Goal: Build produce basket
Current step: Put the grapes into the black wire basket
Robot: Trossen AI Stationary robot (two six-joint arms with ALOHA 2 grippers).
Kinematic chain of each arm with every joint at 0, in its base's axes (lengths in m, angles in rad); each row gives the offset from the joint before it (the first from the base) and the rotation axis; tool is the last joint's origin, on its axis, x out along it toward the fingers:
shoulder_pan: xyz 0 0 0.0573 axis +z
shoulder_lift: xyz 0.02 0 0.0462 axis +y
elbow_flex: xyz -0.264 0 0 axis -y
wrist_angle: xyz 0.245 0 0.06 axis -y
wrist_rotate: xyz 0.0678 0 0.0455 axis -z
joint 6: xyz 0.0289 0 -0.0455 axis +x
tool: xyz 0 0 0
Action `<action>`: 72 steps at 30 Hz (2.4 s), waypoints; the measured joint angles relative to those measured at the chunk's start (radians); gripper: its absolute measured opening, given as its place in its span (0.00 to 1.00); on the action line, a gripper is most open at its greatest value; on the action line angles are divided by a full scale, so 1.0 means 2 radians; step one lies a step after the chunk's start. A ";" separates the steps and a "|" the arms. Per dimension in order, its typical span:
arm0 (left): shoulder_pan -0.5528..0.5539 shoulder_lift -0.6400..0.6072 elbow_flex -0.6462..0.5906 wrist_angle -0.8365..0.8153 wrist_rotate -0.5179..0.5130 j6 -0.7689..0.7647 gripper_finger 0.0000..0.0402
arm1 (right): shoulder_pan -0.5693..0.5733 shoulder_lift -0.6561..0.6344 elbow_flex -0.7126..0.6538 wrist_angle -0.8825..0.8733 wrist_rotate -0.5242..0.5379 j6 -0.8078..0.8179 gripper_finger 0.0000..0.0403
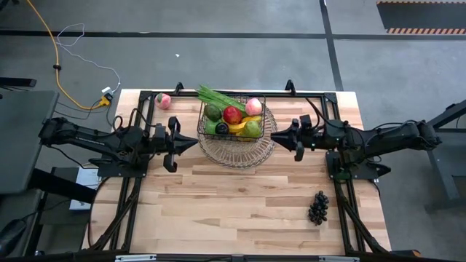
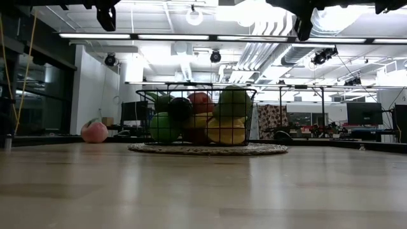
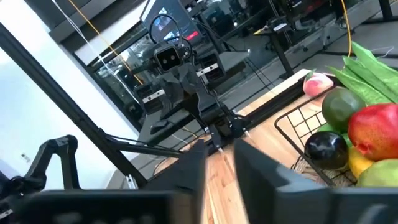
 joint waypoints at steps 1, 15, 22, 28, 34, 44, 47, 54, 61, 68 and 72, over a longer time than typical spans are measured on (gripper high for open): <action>0.000 0.000 0.000 0.000 0.000 0.000 0.00 | 0.000 0.000 0.000 -0.001 0.000 0.004 0.23; 0.000 0.000 0.000 0.000 -0.010 -0.009 0.00 | 0.004 0.005 0.041 -0.034 -0.054 0.066 0.70; 0.000 0.000 0.000 -0.005 -0.015 -0.009 0.00 | 0.064 0.064 0.206 -0.375 -0.068 0.111 0.70; 0.000 0.000 0.000 -0.026 -0.015 -0.025 0.00 | 0.149 0.142 0.262 -0.590 -0.091 0.294 0.70; 0.001 0.000 0.000 -0.030 -0.015 -0.027 0.00 | 0.264 0.201 0.223 -0.595 -0.174 0.512 0.70; 0.002 0.000 0.000 -0.030 -0.015 -0.026 0.00 | 0.413 0.295 0.182 -0.474 -0.235 0.821 0.70; 0.002 0.000 0.000 -0.030 -0.015 -0.026 0.00 | 0.429 0.324 0.181 -0.472 -0.232 0.856 0.70; 0.002 0.000 0.000 -0.030 -0.015 -0.026 0.00 | 0.433 0.374 0.181 -0.469 -0.231 0.862 0.70; 0.002 0.000 0.000 -0.030 -0.015 -0.026 0.00 | 0.429 0.390 0.181 -0.512 -0.209 0.867 0.60; 0.002 0.000 0.000 -0.030 -0.015 -0.028 0.00 | 0.421 0.390 0.181 -0.532 -0.209 0.864 0.45; 0.002 0.000 0.000 -0.030 -0.015 -0.028 0.00 | 0.421 0.390 0.177 -0.526 -0.210 0.863 0.42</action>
